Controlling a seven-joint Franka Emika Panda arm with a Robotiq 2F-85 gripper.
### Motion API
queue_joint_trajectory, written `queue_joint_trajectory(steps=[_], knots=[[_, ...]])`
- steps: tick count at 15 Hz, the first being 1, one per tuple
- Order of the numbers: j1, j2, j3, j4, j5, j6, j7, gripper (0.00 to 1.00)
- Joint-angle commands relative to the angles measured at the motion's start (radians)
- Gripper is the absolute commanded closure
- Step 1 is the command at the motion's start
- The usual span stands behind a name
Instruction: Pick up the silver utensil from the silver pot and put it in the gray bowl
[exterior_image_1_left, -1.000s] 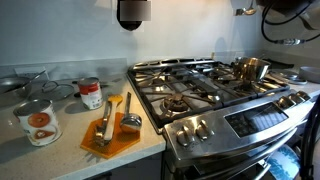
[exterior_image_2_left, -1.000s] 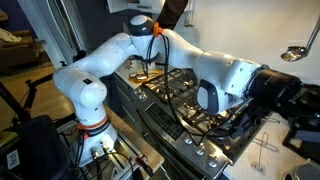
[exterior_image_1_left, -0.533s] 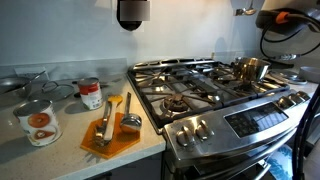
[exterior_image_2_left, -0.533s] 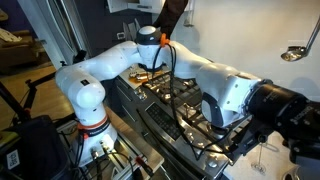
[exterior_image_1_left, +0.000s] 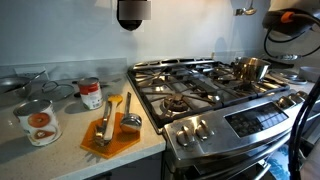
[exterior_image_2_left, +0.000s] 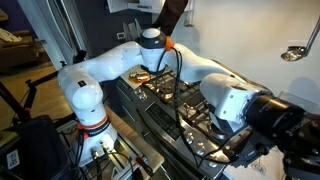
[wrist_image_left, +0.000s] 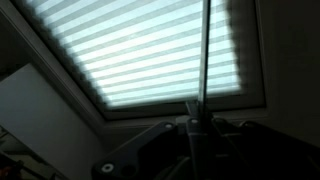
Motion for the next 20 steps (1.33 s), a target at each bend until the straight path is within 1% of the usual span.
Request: queue_joint_trajectory(steps=[1,4,7,9,12,14,17,18,20], knots=[[-0.101,-0.072,0.099,0.186,0.107,0.134,-0.18,0.99],[-0.186,-0.103,0.176,0.341,0.149,0.182,-0.315,0.99],[-0.275,-0.131,0.242,0.485,0.16,0.166,-0.441,0.99],[-0.317,-0.157,0.283,0.541,0.143,0.105,-0.511,0.99],[-0.392,-0.19,0.358,0.623,0.152,0.064,-0.61,0.99],[-0.435,-0.202,0.404,0.665,0.155,0.048,-0.654,0.99],[-0.504,-0.2,0.473,0.738,0.165,0.069,-0.708,0.99],[-0.443,-0.188,0.418,0.661,0.128,0.055,-0.638,0.96],[-0.474,-0.188,0.445,0.692,0.13,0.055,-0.657,0.96]])
